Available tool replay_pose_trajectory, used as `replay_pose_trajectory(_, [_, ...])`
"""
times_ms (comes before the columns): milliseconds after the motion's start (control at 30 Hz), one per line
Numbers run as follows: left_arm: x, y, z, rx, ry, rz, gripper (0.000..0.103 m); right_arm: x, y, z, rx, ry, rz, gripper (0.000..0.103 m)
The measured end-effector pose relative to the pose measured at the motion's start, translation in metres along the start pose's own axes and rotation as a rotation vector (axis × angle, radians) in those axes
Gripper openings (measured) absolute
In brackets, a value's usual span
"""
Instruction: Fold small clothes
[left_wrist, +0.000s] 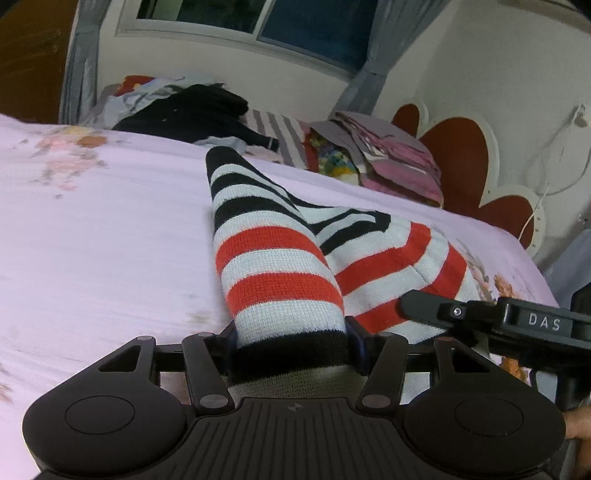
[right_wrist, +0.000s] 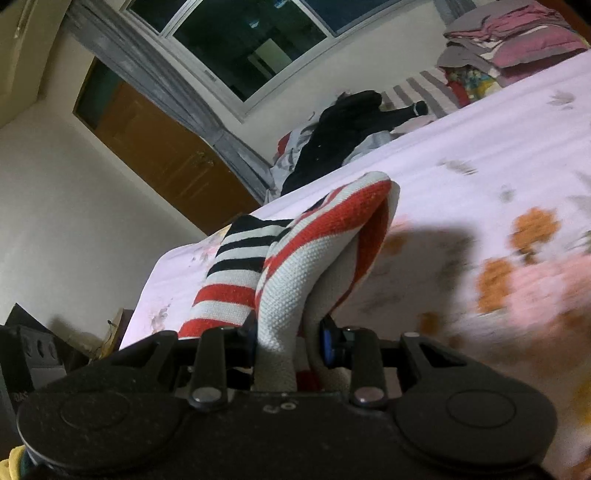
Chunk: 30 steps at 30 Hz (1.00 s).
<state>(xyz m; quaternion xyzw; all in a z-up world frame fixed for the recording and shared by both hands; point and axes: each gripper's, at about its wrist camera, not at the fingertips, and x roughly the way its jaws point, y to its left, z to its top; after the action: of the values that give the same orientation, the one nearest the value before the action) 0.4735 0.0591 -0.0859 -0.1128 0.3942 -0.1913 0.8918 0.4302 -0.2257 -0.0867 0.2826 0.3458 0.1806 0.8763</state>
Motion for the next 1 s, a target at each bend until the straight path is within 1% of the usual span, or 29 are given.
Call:
replay_pose_trajectory(167, [-0.019, 0.083, 0.014, 0.002, 0.001, 0.01, 0.056, 0.058, 0.049, -0.018, 0.022, -0.001, 0.005, 0.031])
replay_pose_trajectory(267, [-0.024, 0.12, 0.021, -0.013, 0.001, 0.025, 0.056, 0.087, 0.068, -0.023, 0.026, 0.012, 0.02, 0.031])
replay_pose_trajectory(333, [-0.026, 0.145, 0.027, -0.034, -0.006, 0.032, 0.056, 0.107, 0.076, -0.024, 0.025, 0.022, 0.03, 0.03])
replay_pose_trajectory(433, [-0.024, 0.17, 0.031, -0.037, -0.022, 0.041, 0.056, 0.128, 0.083, -0.027, 0.031, 0.031, 0.043, 0.03])
replay_pose_trajectory(533, [-0.02, 0.196, 0.031, -0.052, -0.049, 0.04, 0.056, 0.145, 0.085, -0.029, 0.024, 0.042, 0.034, 0.03])
replay_pose_trajectory(567, [-0.018, 0.202, 0.03, -0.059, -0.056, 0.042, 0.056, 0.149, 0.085, -0.03, 0.026, 0.047, 0.028, 0.03])
replay_pose_trajectory(667, [-0.009, 0.224, 0.023, -0.081, -0.055, 0.08, 0.055, 0.164, 0.083, -0.034, 0.028, 0.066, -0.003, 0.03])
replay_pose_trajectory(733, [0.0, 0.234, 0.016, -0.071, -0.042, 0.115, 0.056, 0.169, 0.077, -0.037, 0.031, 0.071, -0.034, 0.03])
replay_pose_trajectory(800, [0.005, 0.243, 0.011, -0.072, -0.039, 0.104, 0.056, 0.171, 0.069, -0.038, 0.049, 0.082, -0.042, 0.03])
replay_pose_trajectory(867, [0.007, 0.242, 0.01, -0.068, -0.041, 0.103, 0.056, 0.171, 0.064, -0.041, 0.051, 0.092, -0.072, 0.032])
replay_pose_trajectory(933, [0.008, 0.239, 0.012, -0.049, -0.039, 0.113, 0.056, 0.17, 0.061, -0.043, 0.064, 0.091, -0.088, 0.033])
replay_pose_trajectory(1000, [0.006, 0.238, 0.015, -0.055, -0.027, 0.117, 0.056, 0.171, 0.063, -0.043, 0.072, 0.089, -0.096, 0.035])
